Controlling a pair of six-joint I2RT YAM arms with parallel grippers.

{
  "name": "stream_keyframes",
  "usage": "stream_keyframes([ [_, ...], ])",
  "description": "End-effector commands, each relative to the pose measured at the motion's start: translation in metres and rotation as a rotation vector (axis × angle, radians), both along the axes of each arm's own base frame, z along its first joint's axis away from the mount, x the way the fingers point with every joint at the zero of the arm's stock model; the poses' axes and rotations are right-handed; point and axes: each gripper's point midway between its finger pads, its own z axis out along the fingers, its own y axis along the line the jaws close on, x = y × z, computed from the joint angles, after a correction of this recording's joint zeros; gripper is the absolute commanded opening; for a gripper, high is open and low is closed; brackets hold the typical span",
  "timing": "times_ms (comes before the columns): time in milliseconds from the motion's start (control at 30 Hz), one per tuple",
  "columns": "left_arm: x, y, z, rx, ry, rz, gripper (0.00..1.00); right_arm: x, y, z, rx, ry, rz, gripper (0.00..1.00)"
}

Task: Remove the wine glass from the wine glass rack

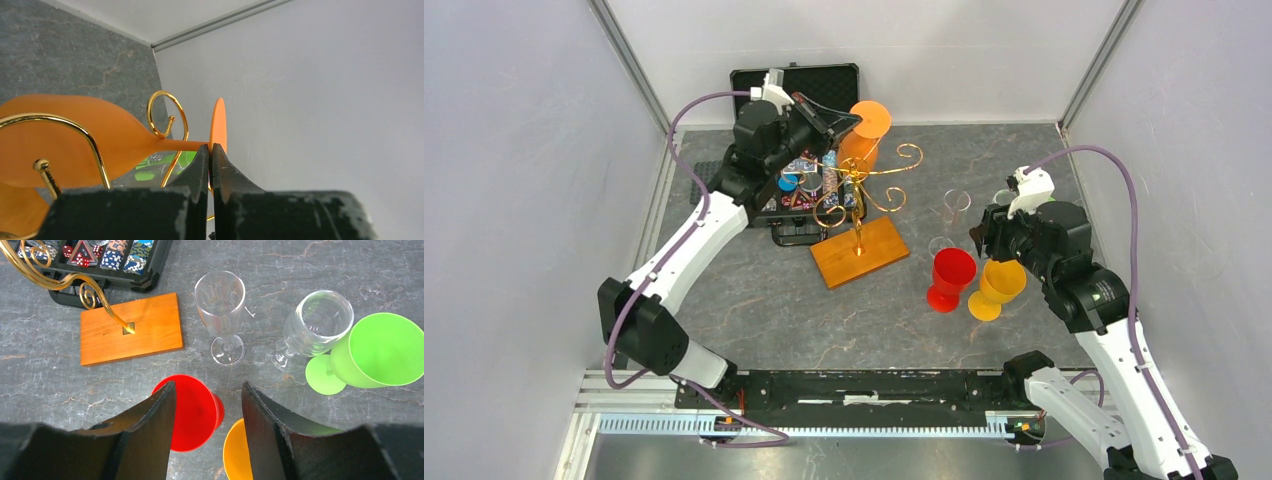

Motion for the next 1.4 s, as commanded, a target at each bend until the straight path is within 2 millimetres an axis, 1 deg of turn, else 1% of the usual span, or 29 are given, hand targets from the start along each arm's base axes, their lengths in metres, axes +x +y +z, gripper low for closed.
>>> stream_keyframes([
  [0, -0.004, 0.020, 0.044, -0.002, -0.124, 0.041, 0.02, 0.004, 0.006, 0.008, 0.032, -0.033, 0.014, 0.57],
  [200, 0.005, 0.037, 0.048, 0.016, -0.144, 0.101, 0.02, 0.004, 0.004, 0.015, 0.043, -0.069, 0.004, 0.65],
  [300, 0.009, 0.041, 0.053, 0.022, -0.182, 0.118, 0.02, 0.003, 0.004, 0.018, 0.048, -0.086, 0.003, 0.67],
  [367, 0.010, 0.041, 0.056, 0.026, -0.209, 0.110, 0.02, 0.003, 0.002, 0.019, 0.049, -0.096, -0.002, 0.69],
  [433, 0.012, 0.042, 0.054, 0.031, -0.214, 0.109, 0.02, 0.003, 0.002, 0.020, 0.049, -0.099, -0.006, 0.70],
  [600, 0.011, 0.037, 0.058, 0.009, -0.257, 0.063, 0.02, 0.002, 0.001, 0.022, 0.051, -0.107, -0.007, 0.72],
  [633, 0.009, 0.035, 0.061, 0.004, -0.272, 0.048, 0.02, 0.002, 0.002, 0.021, 0.052, -0.107, -0.003, 0.73],
  [700, 0.001, 0.029, 0.075, -0.009, -0.358, -0.006, 0.02, 0.000, 0.009, 0.025, 0.053, -0.121, 0.047, 0.76],
  [733, -0.004, 0.025, 0.083, -0.012, -0.407, -0.037, 0.02, -0.002, 0.012, 0.027, 0.060, -0.127, 0.071, 0.78],
  [800, -0.009, 0.022, 0.090, 0.015, -0.475, -0.068, 0.02, -0.005, 0.018, 0.032, 0.076, -0.151, 0.105, 0.83],
  [900, -0.015, 0.021, 0.096, 0.051, -0.546, -0.087, 0.02, -0.008, 0.021, 0.040, 0.097, -0.194, 0.130, 0.89],
  [1033, -0.027, 0.017, 0.106, 0.034, -0.617, -0.133, 0.02, -0.011, 0.023, 0.049, 0.119, -0.234, 0.146, 0.95],
  [1133, -0.038, 0.015, 0.116, 0.003, -0.653, -0.169, 0.02, -0.012, 0.027, 0.055, 0.141, -0.252, 0.160, 0.96],
  [1233, -0.051, 0.014, 0.127, -0.042, -0.685, -0.209, 0.02, -0.012, 0.033, 0.065, 0.186, -0.285, 0.180, 0.97],
  [1367, -0.071, 0.016, 0.146, -0.126, -0.691, -0.255, 0.02, -0.013, 0.044, 0.089, 0.284, -0.361, 0.215, 0.98],
])
